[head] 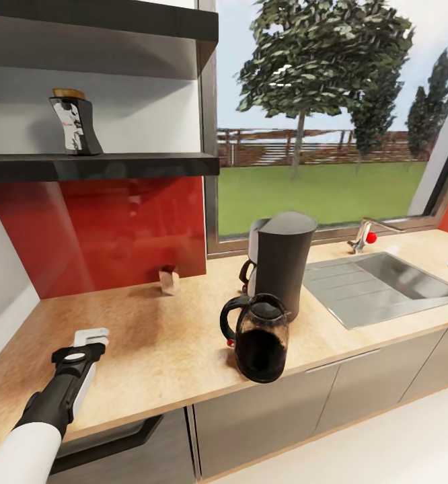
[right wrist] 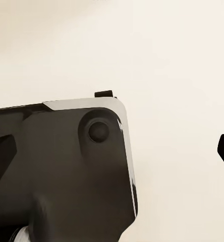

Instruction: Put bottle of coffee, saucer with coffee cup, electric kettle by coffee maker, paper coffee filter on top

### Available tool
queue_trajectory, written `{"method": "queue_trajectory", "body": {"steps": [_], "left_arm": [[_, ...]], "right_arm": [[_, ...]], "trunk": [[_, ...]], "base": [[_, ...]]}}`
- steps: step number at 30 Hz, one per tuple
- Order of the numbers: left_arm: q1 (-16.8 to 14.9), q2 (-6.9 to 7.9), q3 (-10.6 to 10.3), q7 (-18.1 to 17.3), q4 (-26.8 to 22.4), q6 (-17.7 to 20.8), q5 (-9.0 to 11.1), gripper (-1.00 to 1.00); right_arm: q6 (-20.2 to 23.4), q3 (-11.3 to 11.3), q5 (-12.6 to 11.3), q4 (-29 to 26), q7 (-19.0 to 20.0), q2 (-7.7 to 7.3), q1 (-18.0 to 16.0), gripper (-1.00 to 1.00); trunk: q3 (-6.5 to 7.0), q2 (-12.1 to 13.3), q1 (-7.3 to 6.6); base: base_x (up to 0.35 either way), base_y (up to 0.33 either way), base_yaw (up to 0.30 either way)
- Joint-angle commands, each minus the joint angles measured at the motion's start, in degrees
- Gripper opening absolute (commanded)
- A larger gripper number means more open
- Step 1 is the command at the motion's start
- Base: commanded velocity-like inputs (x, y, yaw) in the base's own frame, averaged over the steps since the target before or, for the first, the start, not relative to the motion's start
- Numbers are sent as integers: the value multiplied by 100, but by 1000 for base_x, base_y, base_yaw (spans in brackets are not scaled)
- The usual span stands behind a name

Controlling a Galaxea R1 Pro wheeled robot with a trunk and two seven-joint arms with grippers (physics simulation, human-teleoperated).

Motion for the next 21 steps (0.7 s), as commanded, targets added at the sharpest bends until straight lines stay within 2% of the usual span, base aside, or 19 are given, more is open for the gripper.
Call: {"method": "queue_trajectory", "body": {"steps": [1,7,13,17,21], "left_arm": [[-4,2,4,-6,-8,41,-60,100],[-4,8,5,-6,-4,41,-60,100],[-4,9,5,-6,110,26,-53,100],[-4,6,5,-2,340,-401,-57,100],[-11,8,7,2,575,-649,-60,100]], "right_arm": [[-18,3,-45,1,1,0,-3,100],[-18,3,-45,1,1,1,-3,100],[-18,3,-45,1,1,4,-3,100],[-18,3,-45,1,1,4,-3,100],[-18,3,-45,1,1,3,-3,100]], "trunk": [[-13,-13,4],[-13,-13,4],[-13,-13,4],[-13,-13,4],[-13,-13,4]], "base": [[10,0,0],[17,1,0],[145,54,0],[36,12,0],[8,3,0]]}}
